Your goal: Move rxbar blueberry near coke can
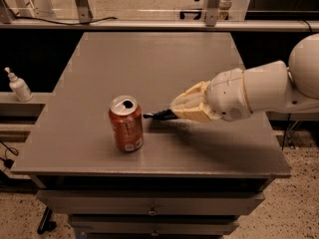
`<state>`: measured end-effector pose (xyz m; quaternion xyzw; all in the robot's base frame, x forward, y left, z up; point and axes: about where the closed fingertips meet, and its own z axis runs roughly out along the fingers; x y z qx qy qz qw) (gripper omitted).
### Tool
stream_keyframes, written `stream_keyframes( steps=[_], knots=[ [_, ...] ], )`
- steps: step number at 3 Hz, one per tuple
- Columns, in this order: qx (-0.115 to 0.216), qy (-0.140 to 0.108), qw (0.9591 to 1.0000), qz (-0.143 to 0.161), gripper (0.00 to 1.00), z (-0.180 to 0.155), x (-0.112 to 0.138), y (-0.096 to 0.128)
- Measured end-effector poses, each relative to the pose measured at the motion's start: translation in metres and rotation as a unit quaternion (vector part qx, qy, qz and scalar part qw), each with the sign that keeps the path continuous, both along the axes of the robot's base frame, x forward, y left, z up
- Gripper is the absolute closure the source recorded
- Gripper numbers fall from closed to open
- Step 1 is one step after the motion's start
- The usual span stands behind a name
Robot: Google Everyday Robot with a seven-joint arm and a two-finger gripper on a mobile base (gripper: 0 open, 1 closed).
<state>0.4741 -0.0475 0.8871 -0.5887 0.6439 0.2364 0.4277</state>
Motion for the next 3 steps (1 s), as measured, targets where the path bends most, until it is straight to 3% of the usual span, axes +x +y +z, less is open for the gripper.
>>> stream_keyframes(
  steps=[3],
  knots=[
    [-0.002,0.029,0.9993,0.022,0.35,-0.0119,-0.0160,0.0039]
  ],
)
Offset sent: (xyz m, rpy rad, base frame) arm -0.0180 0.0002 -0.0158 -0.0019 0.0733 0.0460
